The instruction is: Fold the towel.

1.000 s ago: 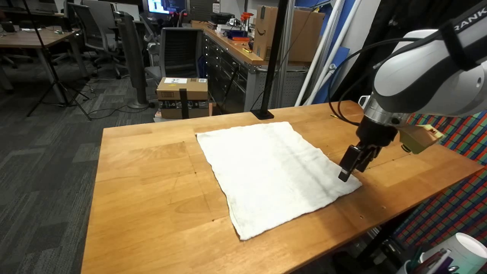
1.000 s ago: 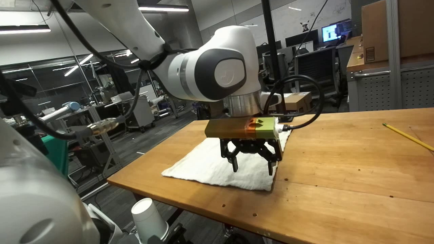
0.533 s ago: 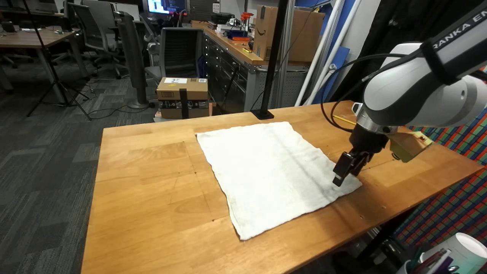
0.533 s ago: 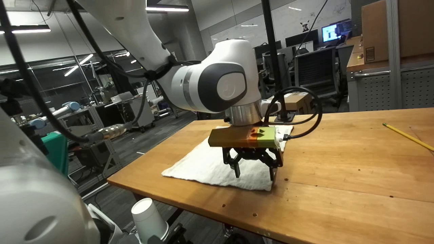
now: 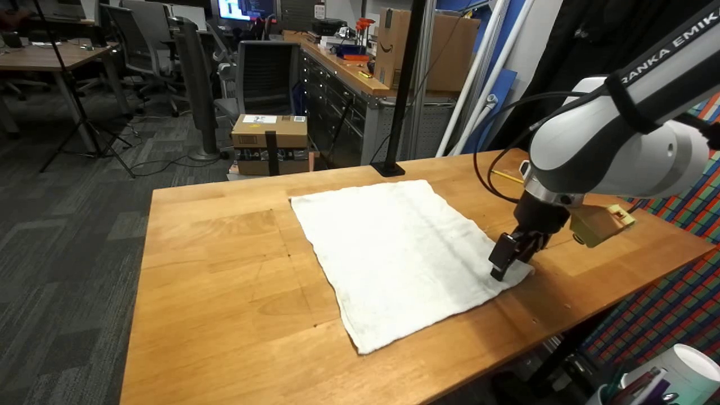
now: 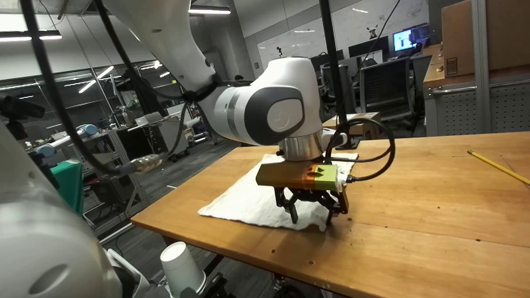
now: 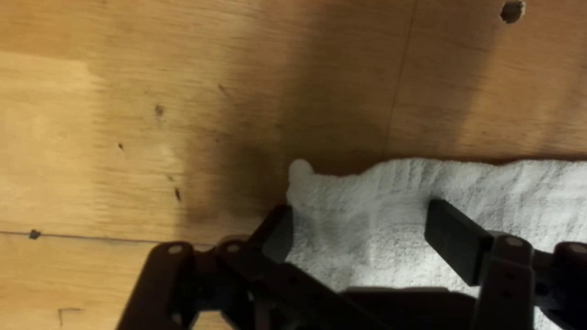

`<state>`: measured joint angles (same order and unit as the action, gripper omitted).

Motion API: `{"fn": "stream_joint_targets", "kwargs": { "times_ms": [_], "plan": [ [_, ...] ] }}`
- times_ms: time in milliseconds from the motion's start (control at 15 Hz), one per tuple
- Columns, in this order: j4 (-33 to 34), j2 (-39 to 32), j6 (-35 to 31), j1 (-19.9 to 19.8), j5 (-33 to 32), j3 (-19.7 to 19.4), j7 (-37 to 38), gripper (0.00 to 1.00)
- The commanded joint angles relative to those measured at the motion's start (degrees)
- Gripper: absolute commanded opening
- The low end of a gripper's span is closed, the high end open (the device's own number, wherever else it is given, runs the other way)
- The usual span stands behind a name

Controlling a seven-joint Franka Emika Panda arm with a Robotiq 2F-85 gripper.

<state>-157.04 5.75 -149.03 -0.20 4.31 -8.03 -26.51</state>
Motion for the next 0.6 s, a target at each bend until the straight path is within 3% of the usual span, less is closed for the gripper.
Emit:
{"fn": "stream_joint_targets", "kwargs": {
  "times_ms": [0, 333, 533],
  "plan": [
    [-0.53, -0.01, -0.92, -0.48, 0.18, 1.00, 0.85, 0.49],
    [-0.53, 2.00, 2.15, 0.15, -1.99, 3.12, 4.24, 0.12],
    [-0.54, 3.58, 3.59, 0.77, -4.58, 5.51, 8.27, 0.05]
  ]
}}
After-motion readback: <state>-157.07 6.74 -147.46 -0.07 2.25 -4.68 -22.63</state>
